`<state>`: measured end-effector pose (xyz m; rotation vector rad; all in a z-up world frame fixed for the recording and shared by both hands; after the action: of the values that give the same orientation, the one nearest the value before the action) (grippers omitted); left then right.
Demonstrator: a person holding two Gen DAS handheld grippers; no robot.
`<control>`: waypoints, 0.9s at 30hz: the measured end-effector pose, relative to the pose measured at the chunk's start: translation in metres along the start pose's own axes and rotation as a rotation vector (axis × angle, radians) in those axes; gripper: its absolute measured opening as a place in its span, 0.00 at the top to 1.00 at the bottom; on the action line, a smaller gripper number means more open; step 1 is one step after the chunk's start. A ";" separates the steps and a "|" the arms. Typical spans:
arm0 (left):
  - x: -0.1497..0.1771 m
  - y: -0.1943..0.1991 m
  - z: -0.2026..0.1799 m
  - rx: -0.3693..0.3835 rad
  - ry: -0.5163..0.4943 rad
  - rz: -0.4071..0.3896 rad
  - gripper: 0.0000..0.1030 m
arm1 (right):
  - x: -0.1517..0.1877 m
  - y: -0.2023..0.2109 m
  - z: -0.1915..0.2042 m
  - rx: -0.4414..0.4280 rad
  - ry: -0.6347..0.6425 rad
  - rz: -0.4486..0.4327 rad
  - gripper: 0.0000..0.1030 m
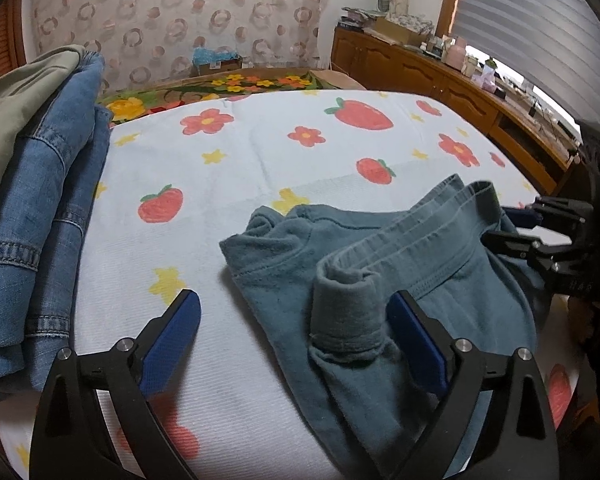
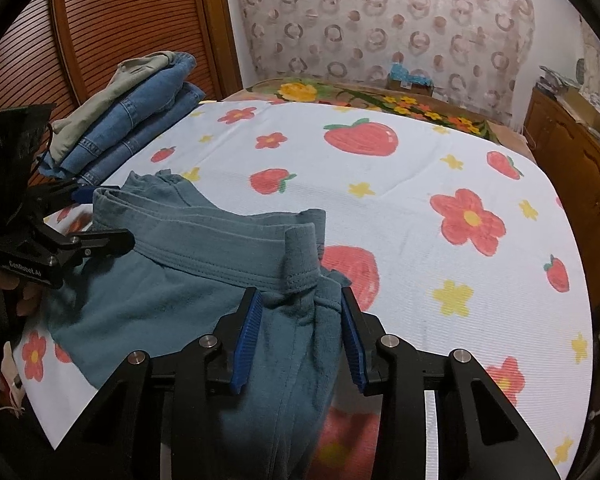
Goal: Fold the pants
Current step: 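Close the left gripper on the folded edge while the right gripper grasps it too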
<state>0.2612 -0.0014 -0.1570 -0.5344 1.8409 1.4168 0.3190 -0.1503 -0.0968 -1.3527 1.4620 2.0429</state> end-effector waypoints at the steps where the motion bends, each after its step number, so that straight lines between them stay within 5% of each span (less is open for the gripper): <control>1: 0.000 0.000 0.000 0.009 0.009 -0.002 0.08 | 0.000 0.000 0.001 0.001 0.002 0.000 0.61; 5: -0.004 0.003 0.003 0.047 0.079 -0.010 0.14 | 0.000 0.001 0.002 -0.002 -0.003 -0.001 0.61; 13: -0.007 0.004 -0.004 0.069 0.081 -0.006 0.52 | 0.000 0.000 0.003 -0.008 -0.012 -0.003 0.61; 27: -0.005 0.003 -0.007 0.083 0.076 0.008 0.56 | -0.001 -0.001 0.003 -0.036 -0.025 -0.005 0.73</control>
<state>0.2604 -0.0082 -0.1502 -0.5465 1.9550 1.3345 0.3189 -0.1473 -0.0969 -1.3388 1.4170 2.0843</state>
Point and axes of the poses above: each gripper's, at about its wrist camera, not at the fingertips, and y roughly against the way its jaws point, z to its left, x to its underside, the point moved 7 cm from there along -y, roughly the way its jaws point, and after that the axes turned 11 degrees about -z, right-handed, at the moved point
